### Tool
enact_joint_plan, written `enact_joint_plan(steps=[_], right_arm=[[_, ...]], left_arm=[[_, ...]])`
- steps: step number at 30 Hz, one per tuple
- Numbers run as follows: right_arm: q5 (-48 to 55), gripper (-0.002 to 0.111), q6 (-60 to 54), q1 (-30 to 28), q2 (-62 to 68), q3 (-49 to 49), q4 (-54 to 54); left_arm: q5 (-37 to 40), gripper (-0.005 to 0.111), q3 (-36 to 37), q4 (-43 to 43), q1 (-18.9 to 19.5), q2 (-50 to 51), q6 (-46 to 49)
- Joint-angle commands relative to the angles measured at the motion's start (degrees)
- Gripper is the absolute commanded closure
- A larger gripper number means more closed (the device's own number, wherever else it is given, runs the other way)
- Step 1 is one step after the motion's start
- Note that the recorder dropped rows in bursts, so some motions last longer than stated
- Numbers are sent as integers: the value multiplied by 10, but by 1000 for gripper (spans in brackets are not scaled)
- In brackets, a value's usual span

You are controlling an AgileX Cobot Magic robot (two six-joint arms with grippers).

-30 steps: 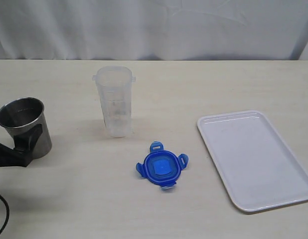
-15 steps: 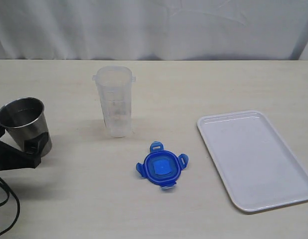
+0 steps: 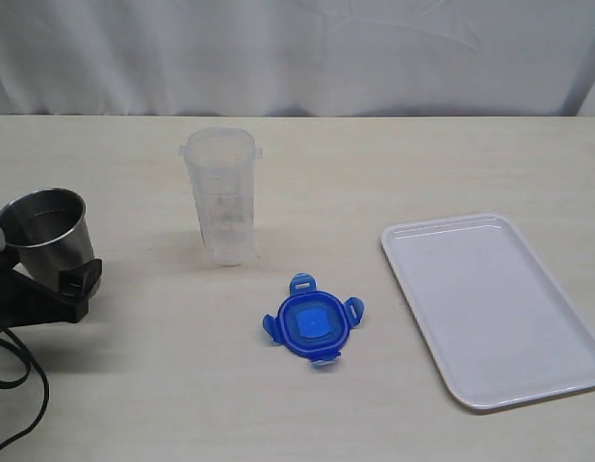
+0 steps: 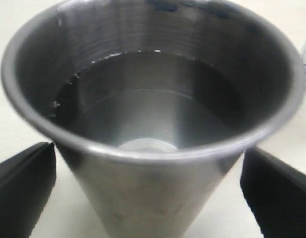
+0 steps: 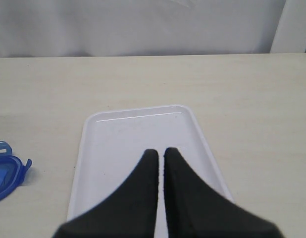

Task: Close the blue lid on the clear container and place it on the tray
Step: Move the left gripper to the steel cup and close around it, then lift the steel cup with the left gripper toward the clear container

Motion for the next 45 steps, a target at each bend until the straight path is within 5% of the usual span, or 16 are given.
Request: enact_joint_plan(steps=[1, 45], right_arm=[[-1, 104, 0, 0, -2, 1, 0], [-1, 104, 0, 0, -2, 1, 0]], left_arm=[[-4, 2, -2, 2, -3, 1, 0], [-38, 2, -22, 38, -3, 1, -4]])
